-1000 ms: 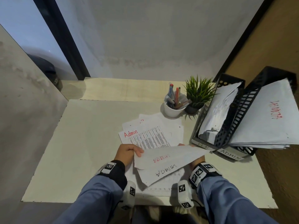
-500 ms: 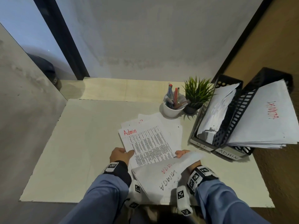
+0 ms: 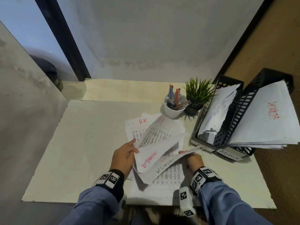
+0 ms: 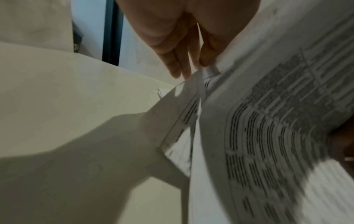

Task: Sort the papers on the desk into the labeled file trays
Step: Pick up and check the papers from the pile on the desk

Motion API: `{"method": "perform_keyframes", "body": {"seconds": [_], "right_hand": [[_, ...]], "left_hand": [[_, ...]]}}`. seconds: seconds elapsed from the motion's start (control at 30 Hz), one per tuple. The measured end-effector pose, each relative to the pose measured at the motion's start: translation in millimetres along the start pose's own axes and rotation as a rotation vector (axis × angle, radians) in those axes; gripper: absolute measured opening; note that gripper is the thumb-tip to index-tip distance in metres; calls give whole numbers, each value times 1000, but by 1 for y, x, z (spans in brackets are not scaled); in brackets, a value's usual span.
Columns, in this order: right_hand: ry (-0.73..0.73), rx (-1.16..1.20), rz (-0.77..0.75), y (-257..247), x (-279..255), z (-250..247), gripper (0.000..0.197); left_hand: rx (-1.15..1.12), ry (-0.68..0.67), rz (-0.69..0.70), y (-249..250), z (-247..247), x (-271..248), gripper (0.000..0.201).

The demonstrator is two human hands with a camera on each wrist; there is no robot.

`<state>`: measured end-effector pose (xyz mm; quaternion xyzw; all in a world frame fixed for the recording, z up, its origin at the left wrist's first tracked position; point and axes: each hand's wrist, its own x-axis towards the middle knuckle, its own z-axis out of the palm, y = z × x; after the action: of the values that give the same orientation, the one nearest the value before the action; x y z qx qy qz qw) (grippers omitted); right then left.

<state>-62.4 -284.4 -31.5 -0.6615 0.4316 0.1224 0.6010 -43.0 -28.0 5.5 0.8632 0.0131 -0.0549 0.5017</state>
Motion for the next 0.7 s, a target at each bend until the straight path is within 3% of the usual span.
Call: {"method": "perform_keyframes", "body": {"seconds": [0.13,0.23,0.33,0.37,0.43,0.5,0.6,0.7], "right_hand": [[19,-74,-20,-22,-15,-5,33],[-14,-117,-26,-31,-21,-7,29],[-1,1,-45,-34,-34,-4,15],[-3,95,-67,-34,-40,-1,15],[-44,257,-72,-34,-41,3,34],[-47,226,-73,-40,-43,5,34],[-95,174,-105,-59,-52,5,30],[-150,190,-292,-85,-74,2,19]], "left_hand": [[-300,-16,-174,10,2,5,34],[-481,-21,-306,12,6,11,31],[-518,-3,-387,15,7,15,19],[-516,5,-378,17,6,16,19],[-584,-3,-379,23,2,14,31],[-647,-78,-378,34,-2,9,44],[-492,-167,-215,51,-1,1,20],[-384,-44,-95,66,-2,4,18]]}}
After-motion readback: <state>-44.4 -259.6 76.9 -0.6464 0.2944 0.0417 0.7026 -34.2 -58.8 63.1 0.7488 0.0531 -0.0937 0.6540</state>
